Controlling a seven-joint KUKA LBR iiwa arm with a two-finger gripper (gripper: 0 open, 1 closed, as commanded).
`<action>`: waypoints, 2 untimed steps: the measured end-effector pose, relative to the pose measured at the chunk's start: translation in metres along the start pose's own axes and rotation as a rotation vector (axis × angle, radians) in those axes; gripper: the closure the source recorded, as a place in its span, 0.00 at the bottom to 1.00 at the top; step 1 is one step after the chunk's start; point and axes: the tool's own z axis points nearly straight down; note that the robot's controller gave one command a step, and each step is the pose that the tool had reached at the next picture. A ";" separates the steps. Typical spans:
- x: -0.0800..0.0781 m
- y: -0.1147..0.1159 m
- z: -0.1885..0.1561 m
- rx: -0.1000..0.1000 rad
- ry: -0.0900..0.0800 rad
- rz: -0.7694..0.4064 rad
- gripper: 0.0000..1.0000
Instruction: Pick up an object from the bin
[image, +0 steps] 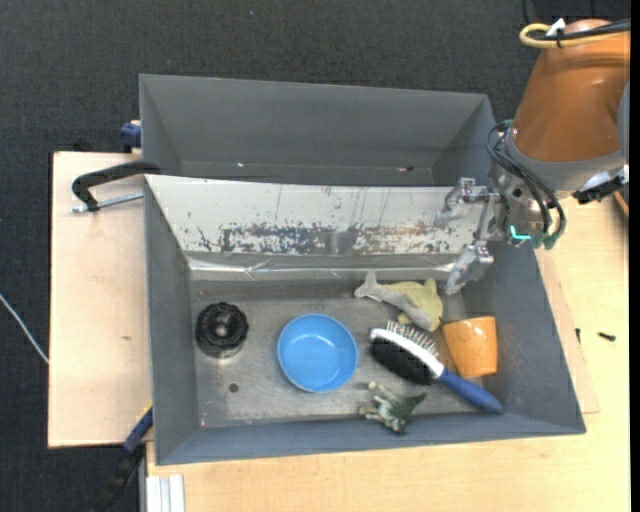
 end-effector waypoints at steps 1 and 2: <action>-0.003 0.017 0.148 0.000 -0.002 -0.363 0.00; 0.048 0.033 0.162 0.006 -0.035 -0.735 0.00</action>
Offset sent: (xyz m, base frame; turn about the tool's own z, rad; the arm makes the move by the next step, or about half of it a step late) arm 0.0023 0.0149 -0.1458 -0.3619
